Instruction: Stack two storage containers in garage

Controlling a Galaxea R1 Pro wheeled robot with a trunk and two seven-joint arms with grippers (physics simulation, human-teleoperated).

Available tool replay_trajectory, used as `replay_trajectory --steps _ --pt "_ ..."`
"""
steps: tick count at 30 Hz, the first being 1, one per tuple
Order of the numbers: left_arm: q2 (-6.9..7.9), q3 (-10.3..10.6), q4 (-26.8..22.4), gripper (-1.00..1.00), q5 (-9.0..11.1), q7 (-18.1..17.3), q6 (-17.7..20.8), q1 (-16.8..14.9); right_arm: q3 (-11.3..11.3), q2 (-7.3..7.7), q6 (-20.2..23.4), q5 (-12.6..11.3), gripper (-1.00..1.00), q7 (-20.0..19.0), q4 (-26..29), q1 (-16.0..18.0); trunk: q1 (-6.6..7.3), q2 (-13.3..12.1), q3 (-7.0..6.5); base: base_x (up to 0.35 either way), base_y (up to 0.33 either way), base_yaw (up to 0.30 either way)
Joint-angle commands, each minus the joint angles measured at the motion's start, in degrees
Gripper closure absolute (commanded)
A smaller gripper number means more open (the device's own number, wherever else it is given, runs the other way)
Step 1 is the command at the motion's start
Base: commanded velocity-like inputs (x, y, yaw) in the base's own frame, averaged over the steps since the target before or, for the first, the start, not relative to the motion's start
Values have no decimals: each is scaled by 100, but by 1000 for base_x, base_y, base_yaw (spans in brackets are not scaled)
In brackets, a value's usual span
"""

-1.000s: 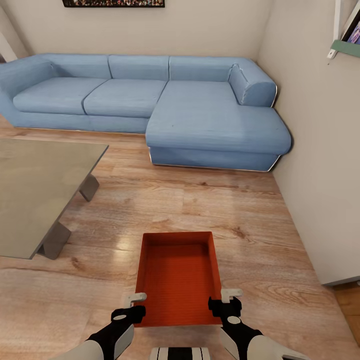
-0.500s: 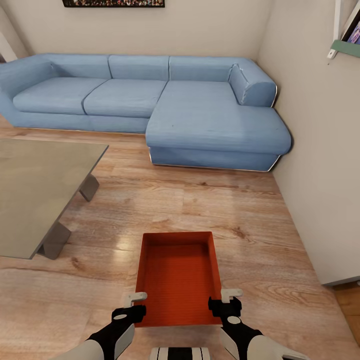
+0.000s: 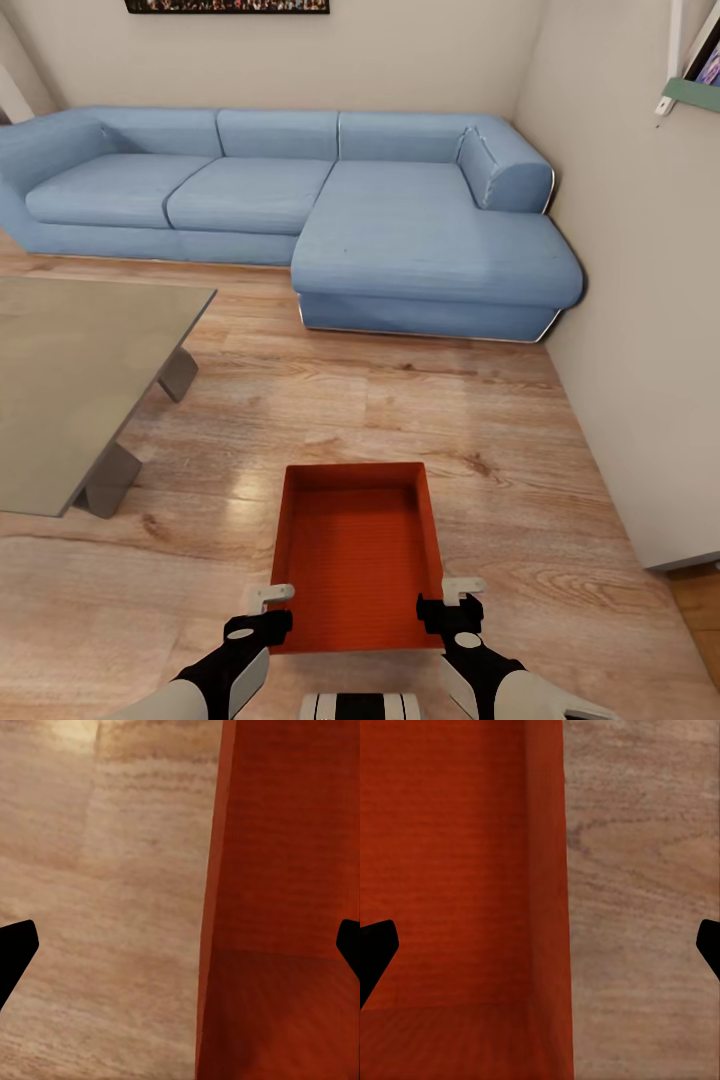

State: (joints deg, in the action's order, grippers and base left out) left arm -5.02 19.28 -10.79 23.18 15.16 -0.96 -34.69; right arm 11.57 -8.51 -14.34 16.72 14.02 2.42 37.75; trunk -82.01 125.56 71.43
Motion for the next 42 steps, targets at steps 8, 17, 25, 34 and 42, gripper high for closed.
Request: replay_trajectory --steps 8,17,25,34,42 --pt "1 50 0 -100 55 21 -10 -3 47 -2 -16 60 -100 22 -7 3 -131 243 112 0 0 0" --pt "1 50 -2 -100 55 30 -10 -3 47 -2 -16 60 -100 22 -6 3 -131 243 112 0 0 0" --pt "1 43 -2 -100 55 31 -10 -3 47 -2 -16 60 -100 22 -8 4 -131 243 112 0 0 0" --pt "1 41 12 -100 55 42 -10 -3 47 -2 -16 56 -100 22 -7 4 -131 243 112 0 0 0" --pt "1 41 57 -100 60 46 -18 -3 49 -10 -23 60 -100 30 -12 4 -131 243 112 0 0 0"
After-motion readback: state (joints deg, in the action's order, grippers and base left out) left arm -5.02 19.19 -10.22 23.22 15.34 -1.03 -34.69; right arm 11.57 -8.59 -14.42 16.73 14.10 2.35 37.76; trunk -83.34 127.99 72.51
